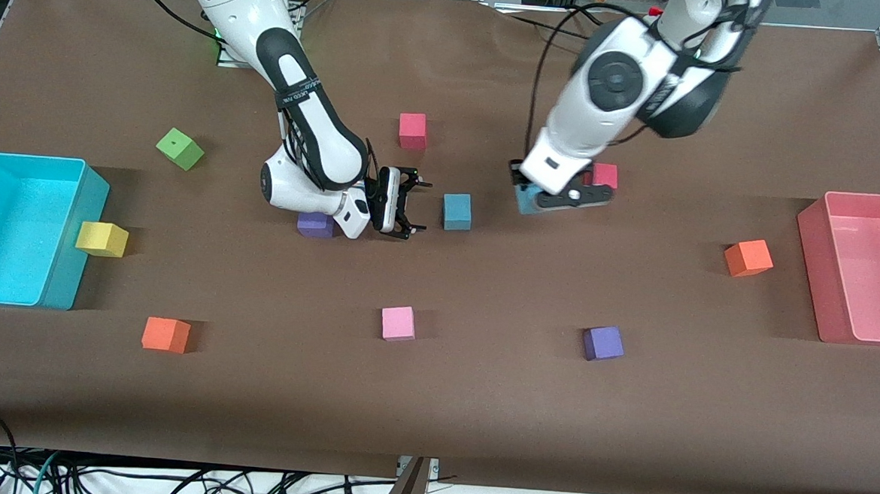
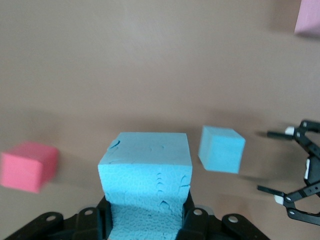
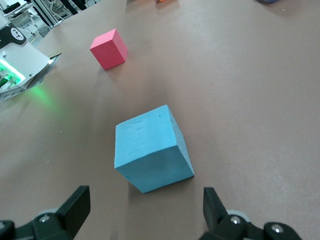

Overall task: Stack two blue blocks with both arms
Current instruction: 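Carry the held cube with the left gripper over the placed cube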

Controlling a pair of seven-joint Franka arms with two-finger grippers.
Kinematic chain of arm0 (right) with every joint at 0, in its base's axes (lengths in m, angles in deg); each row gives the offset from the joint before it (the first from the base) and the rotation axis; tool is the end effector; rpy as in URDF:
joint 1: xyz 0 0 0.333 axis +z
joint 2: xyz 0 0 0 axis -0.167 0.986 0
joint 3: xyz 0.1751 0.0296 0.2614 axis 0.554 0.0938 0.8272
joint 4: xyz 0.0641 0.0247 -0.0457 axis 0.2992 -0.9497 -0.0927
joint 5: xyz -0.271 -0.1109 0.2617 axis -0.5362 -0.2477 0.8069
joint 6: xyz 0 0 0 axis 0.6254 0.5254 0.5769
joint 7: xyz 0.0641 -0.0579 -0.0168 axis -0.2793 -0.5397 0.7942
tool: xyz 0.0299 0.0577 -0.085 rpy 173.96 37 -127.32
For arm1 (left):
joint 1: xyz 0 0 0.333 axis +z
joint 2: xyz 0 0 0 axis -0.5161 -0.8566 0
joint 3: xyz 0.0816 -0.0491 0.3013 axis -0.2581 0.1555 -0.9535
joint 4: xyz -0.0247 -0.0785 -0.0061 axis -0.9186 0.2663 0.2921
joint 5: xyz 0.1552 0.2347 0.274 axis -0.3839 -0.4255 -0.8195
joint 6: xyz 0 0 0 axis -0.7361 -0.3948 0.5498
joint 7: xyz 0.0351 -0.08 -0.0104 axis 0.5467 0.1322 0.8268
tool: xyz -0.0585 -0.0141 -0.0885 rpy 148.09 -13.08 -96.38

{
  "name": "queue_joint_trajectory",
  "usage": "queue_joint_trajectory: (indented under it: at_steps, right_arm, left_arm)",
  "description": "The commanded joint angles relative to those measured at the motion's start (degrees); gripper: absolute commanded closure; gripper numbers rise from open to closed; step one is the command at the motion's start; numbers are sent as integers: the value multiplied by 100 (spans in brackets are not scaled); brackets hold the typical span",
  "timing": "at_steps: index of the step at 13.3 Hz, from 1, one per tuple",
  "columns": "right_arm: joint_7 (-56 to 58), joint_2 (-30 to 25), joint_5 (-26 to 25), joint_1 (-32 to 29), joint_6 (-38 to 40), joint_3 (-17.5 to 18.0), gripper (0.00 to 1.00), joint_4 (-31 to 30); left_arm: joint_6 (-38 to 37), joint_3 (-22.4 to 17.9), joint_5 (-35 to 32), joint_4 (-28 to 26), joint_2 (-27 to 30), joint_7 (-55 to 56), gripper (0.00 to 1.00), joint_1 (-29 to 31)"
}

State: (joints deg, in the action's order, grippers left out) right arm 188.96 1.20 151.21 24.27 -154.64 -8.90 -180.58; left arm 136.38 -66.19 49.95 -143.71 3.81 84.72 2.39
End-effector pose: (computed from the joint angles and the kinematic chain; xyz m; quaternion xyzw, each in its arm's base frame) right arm 0.4883 0.3595 0.1540 -0.7069 -0.5512 -0.1895 0.4008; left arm 0.4723 -0.3752 0.3755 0.9889 0.1230 -0.0802 0.0242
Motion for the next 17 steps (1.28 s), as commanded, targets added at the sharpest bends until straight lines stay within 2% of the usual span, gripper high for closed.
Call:
queue_joint_trajectory:
  at_steps: [1,3,6,8,17]
  right_arm:
    - [187,-50,139,-75,89,46,0,-90]
    - [196,-50,139,-84,89,46,0,-90]
    - [196,-50,139,-101,89,46,0,-90]
    - [196,-50,139,-101,89,46,0,-90]
    - [196,-58,139,-101,89,46,0,-90]
  left_arm:
    - [-44,-87,102,766,-857,679,100,-593]
    - [340,-157,102,1049,-1288,838,100,-875]
    - [887,-218,85,1058,-1623,839,100,-1078]
    - [896,-333,76,1172,-1712,769,100,-1096]
    - [896,-359,14,1164,-1835,575,100,-1263]
